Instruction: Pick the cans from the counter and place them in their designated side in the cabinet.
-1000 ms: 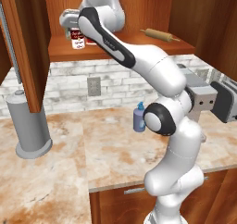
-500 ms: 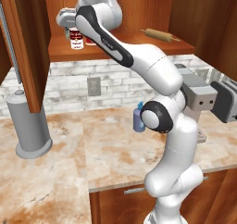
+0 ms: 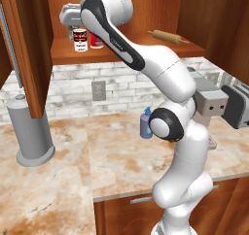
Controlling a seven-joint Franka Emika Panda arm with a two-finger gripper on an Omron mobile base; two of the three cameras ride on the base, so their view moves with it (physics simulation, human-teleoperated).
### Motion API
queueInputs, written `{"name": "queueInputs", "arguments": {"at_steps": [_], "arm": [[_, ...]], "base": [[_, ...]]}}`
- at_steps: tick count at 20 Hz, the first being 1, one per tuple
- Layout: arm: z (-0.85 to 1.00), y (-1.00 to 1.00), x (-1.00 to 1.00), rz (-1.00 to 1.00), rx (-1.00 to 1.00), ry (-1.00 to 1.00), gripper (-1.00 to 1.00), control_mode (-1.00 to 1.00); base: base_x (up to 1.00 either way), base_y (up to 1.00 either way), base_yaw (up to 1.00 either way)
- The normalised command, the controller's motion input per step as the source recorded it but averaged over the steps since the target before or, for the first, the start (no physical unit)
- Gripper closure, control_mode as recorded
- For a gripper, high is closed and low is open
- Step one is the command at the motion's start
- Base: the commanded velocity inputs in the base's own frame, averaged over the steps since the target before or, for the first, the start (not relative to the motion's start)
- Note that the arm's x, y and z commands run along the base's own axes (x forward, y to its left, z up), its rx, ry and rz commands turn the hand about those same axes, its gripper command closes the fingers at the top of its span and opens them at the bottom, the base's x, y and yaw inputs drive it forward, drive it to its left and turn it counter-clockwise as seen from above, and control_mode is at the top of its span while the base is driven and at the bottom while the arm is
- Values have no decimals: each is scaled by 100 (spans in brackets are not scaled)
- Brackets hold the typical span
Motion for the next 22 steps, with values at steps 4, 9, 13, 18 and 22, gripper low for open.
{"name": "queueInputs", "arguments": {"at_steps": [4,9,13,18,22], "arm": [[-12,-34,-56,0,0,-4,-100,-100],[-26,-30,-66,0,1,-4,-100,-100],[-33,-32,-73,0,0,-4,-100,-100],[-38,-36,-69,0,0,-4,-100,-100],[-44,-43,-66,0,1,-3,-100,-100]], "base": [[0,0,0],[0,0,0],[0,0,0],[0,0,0],[0,0,0]]}}
